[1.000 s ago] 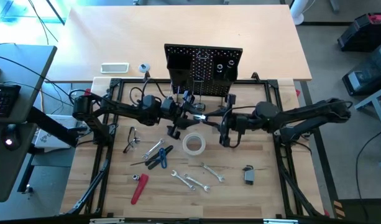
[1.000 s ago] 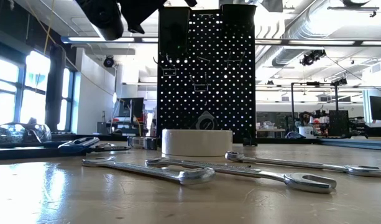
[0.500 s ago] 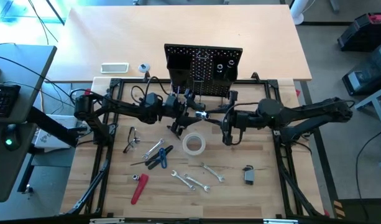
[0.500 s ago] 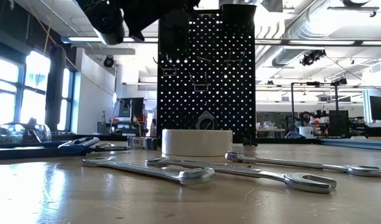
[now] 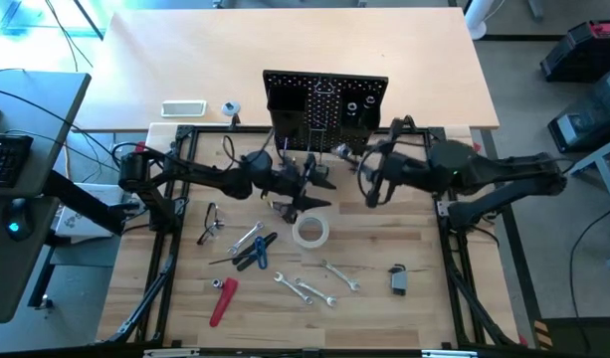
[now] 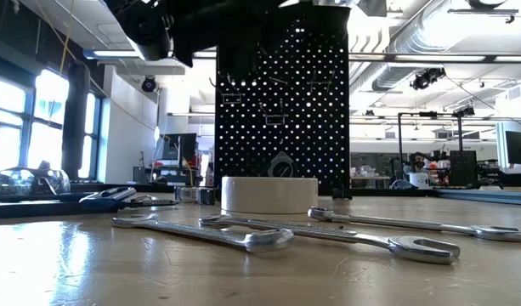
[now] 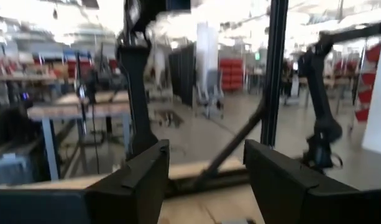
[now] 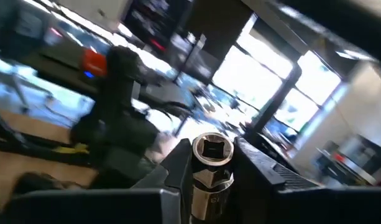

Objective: Hang tools onto peg board
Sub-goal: Put the silver socket into the right black bin on the peg board

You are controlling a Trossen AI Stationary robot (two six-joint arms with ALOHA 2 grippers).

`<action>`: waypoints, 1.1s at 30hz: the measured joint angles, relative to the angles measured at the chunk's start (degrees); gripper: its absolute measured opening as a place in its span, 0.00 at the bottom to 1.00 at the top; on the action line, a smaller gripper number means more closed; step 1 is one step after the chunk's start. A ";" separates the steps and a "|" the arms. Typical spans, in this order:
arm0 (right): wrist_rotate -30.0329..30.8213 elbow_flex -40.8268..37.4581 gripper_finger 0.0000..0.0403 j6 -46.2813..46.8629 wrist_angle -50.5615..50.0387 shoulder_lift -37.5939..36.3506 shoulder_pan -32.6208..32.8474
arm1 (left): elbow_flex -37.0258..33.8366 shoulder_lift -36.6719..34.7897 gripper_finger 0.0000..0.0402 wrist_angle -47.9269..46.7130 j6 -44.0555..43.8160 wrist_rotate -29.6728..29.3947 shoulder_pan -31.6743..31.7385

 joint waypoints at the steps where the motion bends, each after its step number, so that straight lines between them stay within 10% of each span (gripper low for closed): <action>1: 1.51 1.33 0.19 0.19 -2.11 -0.03 -0.11 | 0.00 0.00 0.50 -1.21 0.60 0.06 -0.22; 14: 12.37 12.58 0.19 12.98 -26.27 -0.23 -5.73 | 0.07 -0.04 0.50 -8.28 3.09 0.14 -2.42; 33: -2.62 12.31 0.19 21.57 -30.80 1.14 -20.46 | 0.09 -0.09 0.50 -11.79 4.01 -0.07 -3.36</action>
